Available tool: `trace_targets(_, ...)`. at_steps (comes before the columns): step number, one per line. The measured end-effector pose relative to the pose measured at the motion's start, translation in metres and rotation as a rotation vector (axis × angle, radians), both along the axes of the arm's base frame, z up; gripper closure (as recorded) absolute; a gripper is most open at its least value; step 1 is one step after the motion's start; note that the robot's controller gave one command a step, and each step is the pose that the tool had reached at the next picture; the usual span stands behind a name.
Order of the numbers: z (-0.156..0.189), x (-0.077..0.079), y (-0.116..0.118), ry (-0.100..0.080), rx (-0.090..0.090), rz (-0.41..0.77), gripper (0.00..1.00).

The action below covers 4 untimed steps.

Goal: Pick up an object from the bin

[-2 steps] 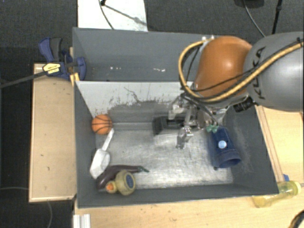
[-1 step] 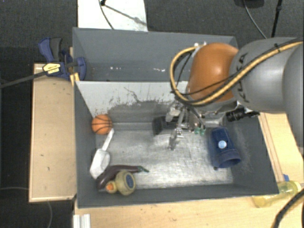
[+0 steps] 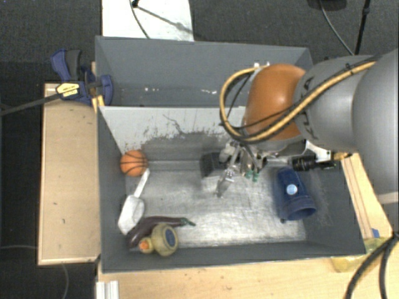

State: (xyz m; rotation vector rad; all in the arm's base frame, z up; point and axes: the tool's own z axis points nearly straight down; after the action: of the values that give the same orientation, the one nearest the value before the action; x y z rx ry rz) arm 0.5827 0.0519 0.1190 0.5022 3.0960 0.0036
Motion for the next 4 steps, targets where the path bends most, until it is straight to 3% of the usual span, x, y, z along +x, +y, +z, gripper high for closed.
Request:
trace_targets(1, -0.015, 0.012, -0.005, -0.030, -0.011, 0.206, 0.00)
trace_targets(2, -0.030, 0.005, -0.003, -0.025, 0.004, -0.330, 1.00)
trace_targets(4, -0.028, 0.005, -0.002, -0.023, 0.003, -0.330, 1.00)
